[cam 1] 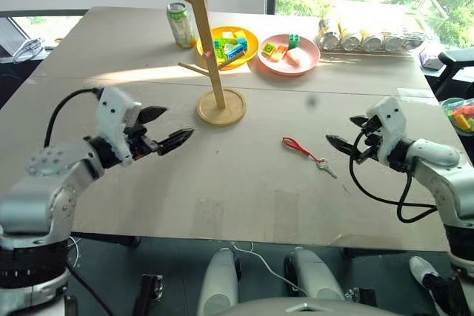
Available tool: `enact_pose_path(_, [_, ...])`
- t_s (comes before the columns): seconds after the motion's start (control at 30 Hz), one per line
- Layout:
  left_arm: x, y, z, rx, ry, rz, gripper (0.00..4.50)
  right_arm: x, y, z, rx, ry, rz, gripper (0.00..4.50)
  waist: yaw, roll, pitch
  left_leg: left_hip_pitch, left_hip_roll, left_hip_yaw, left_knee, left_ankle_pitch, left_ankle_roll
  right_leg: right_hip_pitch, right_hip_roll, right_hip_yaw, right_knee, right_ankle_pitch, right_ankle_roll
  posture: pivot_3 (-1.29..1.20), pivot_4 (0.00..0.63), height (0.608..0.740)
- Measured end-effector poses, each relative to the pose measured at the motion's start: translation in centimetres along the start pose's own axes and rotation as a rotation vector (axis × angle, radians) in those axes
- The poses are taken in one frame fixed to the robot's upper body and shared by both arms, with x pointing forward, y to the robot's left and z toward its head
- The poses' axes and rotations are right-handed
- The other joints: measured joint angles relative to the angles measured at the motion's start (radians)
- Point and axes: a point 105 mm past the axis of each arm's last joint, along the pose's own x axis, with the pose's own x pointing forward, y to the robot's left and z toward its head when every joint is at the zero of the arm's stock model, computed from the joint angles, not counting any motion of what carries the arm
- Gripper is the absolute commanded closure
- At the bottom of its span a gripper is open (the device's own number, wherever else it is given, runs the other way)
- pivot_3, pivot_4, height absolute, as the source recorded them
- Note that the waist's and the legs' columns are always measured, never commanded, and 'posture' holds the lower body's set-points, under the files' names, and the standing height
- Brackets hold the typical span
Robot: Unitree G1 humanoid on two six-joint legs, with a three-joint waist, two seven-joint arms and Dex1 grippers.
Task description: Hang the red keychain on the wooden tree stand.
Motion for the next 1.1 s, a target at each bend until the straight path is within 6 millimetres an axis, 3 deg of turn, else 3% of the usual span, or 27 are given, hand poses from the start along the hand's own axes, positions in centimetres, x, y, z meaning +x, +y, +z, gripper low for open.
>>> enact_pose_path(0.07, [1.0,-2.2,0.2,0.010,0.018,-0.135,0.03,0.7,1.0,-0.1,-0.004,0.025,0.062,0.00,-0.003,0.000,0.000,0.000,0.000,0.000,0.000,0.000,0.000,-0.001,0.001,0.000,0.000,0.000,0.000,0.00,0.150,0.733])
enact_pose_path(0.17, [1.6,-3.8,0.5,0.022,0.030,-0.244,0.03,1.3,1.9,-0.6,-0.005,0.062,0.102,0.00,-0.001,0.000,0.001,-0.001,0.000,-0.001,0.000,0.000,0.000,-0.001,0.001,0.000,0.001,0.000,0.000,0.00,0.150,0.733])
enact_pose_path(0.3, [2.0,-4.4,1.7,0.076,0.014,-0.305,0.03,2.2,3.0,-1.0,-0.020,0.103,0.145,0.00,0.001,0.000,0.001,-0.001,0.000,0.000,0.001,0.000,0.000,-0.001,0.001,0.000,0.001,0.000,0.000,0.00,0.150,0.733])
enact_pose_path(0.7, [1.9,-5.1,1.4,0.109,0.032,-0.356,0.03,3.8,3.2,-3.0,-0.061,0.158,0.131,0.00,0.001,0.000,0.001,-0.001,0.000,0.000,0.001,0.000,0.000,-0.001,0.001,0.000,0.001,0.000,0.000,0.00,0.150,0.733])
enact_pose_path(0.77, [2.0,-5.1,1.4,0.113,0.032,-0.359,0.00,4.0,3.0,-3.4,-0.066,0.166,0.124,0.75,0.002,0.000,0.001,-0.001,0.000,0.000,0.001,0.000,0.000,-0.001,0.001,0.000,0.001,0.000,0.000,0.00,0.150,0.733])
enact_pose_path(0.8, [2.0,-5.1,1.3,0.113,0.033,-0.360,0.00,4.1,3.0,-3.5,-0.067,0.166,0.124,0.80,0.001,0.000,0.001,-0.001,0.000,0.000,0.001,0.000,0.000,-0.001,0.001,0.000,0.001,0.000,0.000,0.00,0.150,0.733])
enact_pose_path(1.07, [2.0,-5.0,1.4,0.126,0.034,-0.353,0.00,4.6,2.8,-3.7,-0.108,0.148,0.119,4.37,0.002,0.000,0.001,-0.001,0.000,0.000,0.001,0.000,0.000,-0.001,0.001,0.000,0.001,0.000,0.000,0.00,0.150,0.733])
enact_pose_path(1.1, [2.0,-5.0,1.4,0.127,0.034,-0.353,0.00,4.6,2.8,-3.7,-0.116,0.145,0.120,4.45,0.002,0.000,0.001,-0.001,0.000,0.000,0.001,0.000,0.000,-0.001,0.001,0.000,0.001,0.000,0.000,0.00,0.150,0.733])
